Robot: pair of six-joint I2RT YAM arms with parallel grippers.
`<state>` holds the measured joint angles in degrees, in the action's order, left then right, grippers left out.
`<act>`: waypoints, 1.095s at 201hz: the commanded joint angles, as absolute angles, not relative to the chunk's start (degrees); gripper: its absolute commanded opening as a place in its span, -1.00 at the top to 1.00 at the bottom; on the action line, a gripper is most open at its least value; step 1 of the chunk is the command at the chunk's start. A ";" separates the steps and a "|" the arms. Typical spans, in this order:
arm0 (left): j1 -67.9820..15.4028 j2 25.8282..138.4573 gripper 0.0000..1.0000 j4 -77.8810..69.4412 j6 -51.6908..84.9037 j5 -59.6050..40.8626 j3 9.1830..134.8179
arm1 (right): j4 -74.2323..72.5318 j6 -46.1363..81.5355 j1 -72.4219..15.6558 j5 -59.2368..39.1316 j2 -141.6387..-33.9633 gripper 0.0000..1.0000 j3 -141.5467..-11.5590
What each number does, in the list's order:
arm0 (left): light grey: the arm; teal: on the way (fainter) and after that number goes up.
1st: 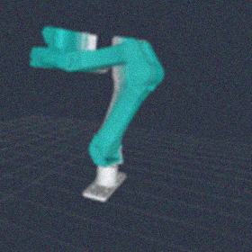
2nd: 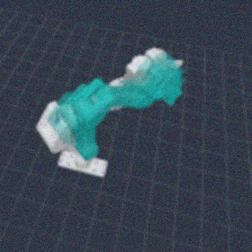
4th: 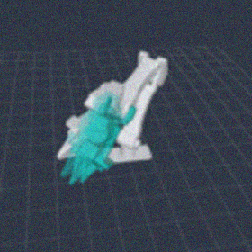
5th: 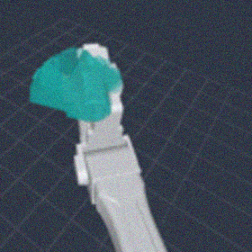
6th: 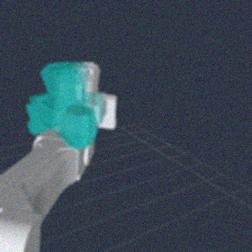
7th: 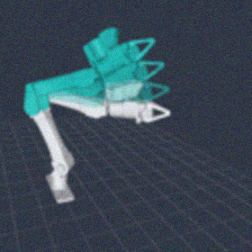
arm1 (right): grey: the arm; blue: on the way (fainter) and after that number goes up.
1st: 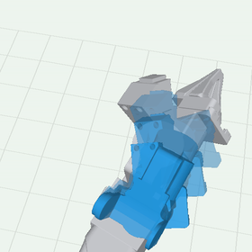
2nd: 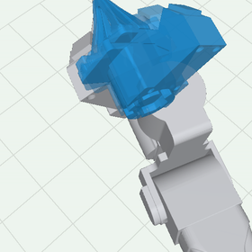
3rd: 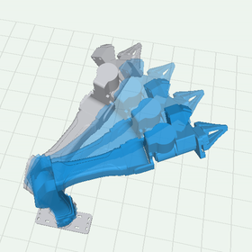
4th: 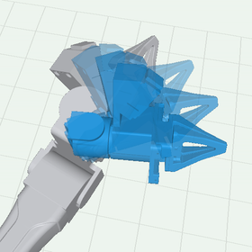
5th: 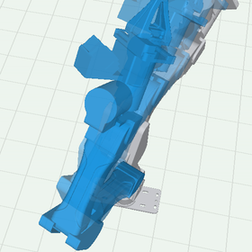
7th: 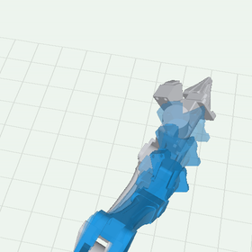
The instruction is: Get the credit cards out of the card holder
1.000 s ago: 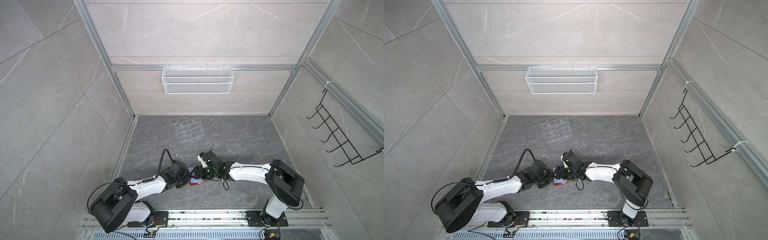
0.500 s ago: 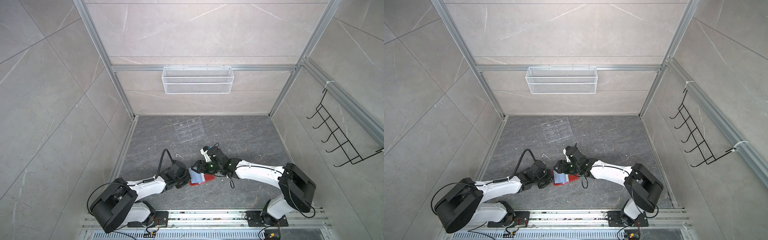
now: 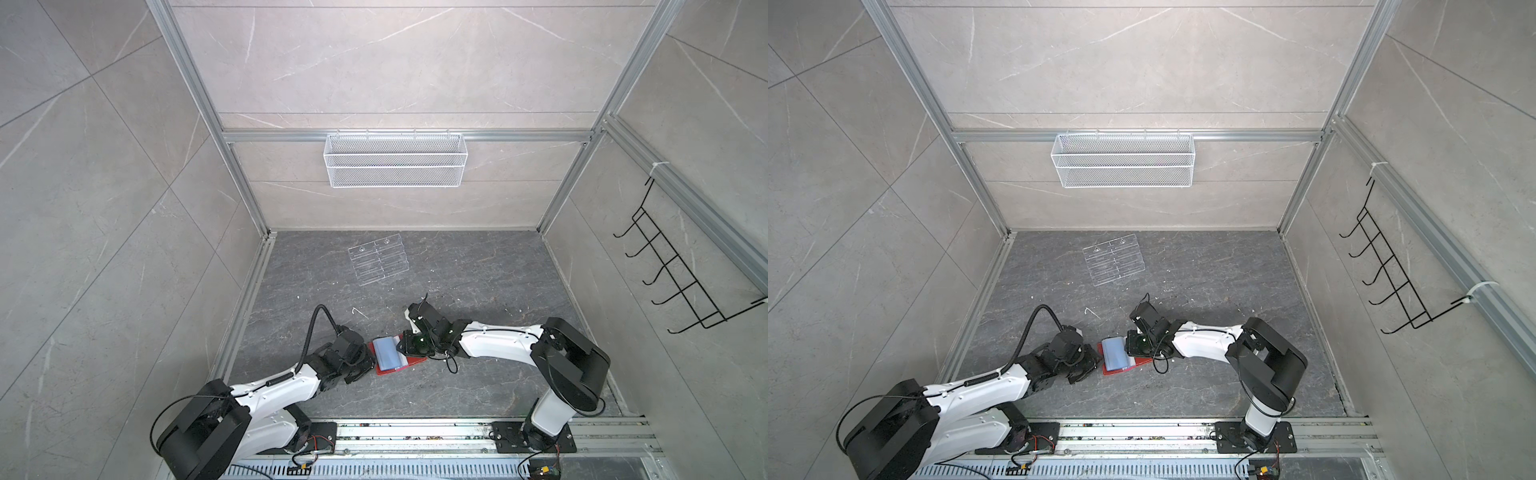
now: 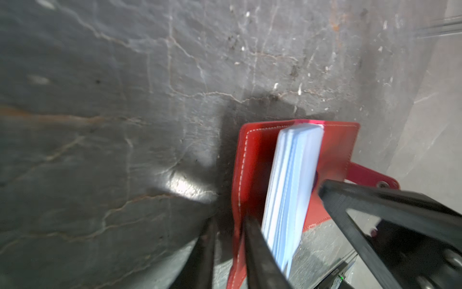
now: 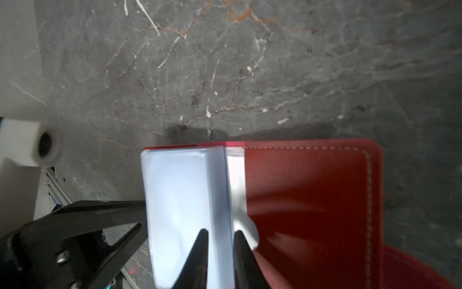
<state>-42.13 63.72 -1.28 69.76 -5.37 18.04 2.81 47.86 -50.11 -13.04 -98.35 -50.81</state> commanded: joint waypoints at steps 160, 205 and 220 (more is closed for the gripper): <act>-42.19 63.33 0.29 -21.88 76.45 -4.49 8.88 | 2.64 46.77 -49.93 -12.90 -99.80 0.63 -49.67; -42.01 63.75 0.53 -25.68 74.00 -5.16 9.28 | 2.47 46.41 -49.92 -12.96 -100.06 0.63 -49.39; -42.01 64.72 0.57 -27.91 73.75 -6.01 9.43 | 2.33 46.40 -49.92 -13.17 -100.33 0.63 -49.48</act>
<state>-42.13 63.46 -21.82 75.53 -4.67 9.08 2.79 47.75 -50.11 -13.06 -99.02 -50.39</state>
